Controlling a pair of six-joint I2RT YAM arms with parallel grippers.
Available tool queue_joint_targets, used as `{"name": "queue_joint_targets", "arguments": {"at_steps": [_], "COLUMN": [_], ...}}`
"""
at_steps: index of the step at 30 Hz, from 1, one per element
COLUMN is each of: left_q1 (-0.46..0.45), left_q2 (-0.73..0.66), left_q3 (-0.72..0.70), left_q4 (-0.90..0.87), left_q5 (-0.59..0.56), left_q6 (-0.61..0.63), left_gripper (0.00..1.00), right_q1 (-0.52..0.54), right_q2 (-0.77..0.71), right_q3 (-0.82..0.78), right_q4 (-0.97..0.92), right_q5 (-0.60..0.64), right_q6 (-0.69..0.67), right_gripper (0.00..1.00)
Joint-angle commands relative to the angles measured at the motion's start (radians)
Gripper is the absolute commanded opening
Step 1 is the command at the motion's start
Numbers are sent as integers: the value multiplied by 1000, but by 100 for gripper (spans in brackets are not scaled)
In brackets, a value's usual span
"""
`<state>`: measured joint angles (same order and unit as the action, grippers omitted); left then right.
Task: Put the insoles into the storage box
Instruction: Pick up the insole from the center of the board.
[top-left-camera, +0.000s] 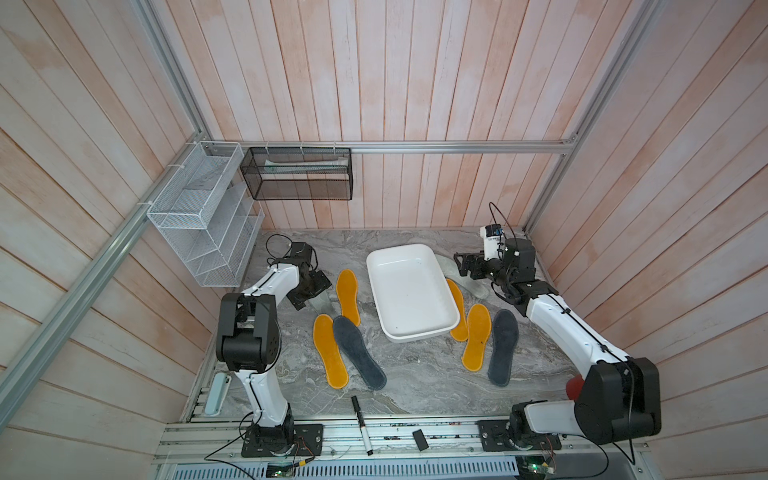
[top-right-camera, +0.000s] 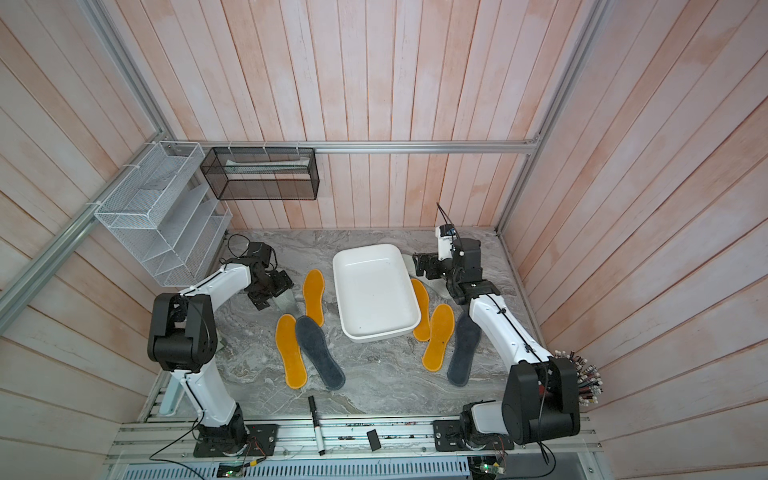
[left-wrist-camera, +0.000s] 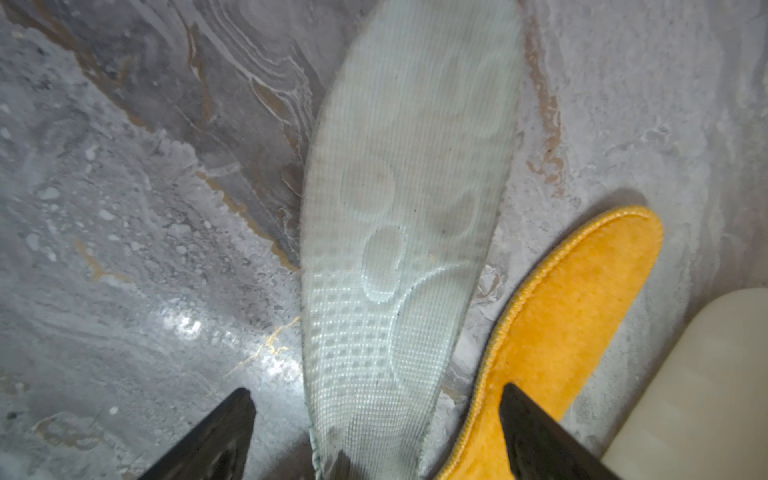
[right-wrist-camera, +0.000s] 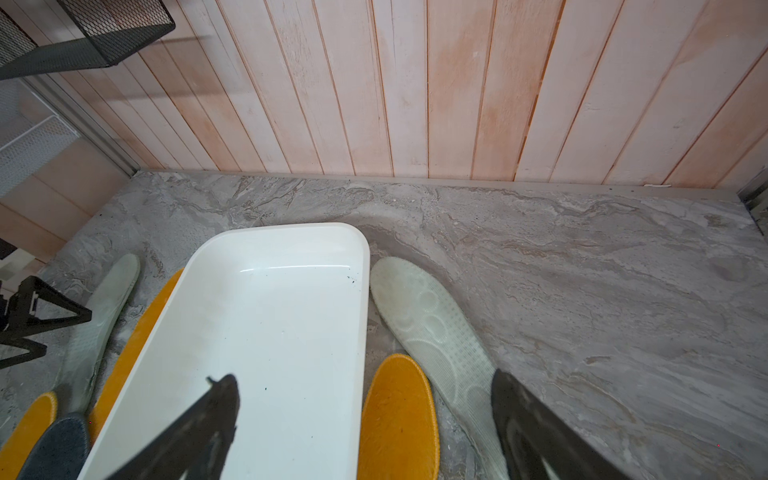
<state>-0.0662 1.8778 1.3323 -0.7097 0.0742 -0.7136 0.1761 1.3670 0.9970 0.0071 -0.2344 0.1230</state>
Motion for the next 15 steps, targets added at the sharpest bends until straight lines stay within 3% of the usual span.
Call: {"name": "queue_joint_targets", "arguments": {"at_steps": [1, 15], "left_q1": [-16, -81], "left_q2": [22, 154], "left_q3": [10, 141], "left_q4": [-33, -185], "left_q5": [4, -68], "left_q6": [-30, -18], "left_gripper": [93, 93], "right_q1": [9, 23], "right_q2": [4, -35], "right_q3": [-21, -96], "right_q4": [25, 119], "right_q5": [-22, -60], "right_q6": [13, 18], "right_gripper": [95, 95]}}
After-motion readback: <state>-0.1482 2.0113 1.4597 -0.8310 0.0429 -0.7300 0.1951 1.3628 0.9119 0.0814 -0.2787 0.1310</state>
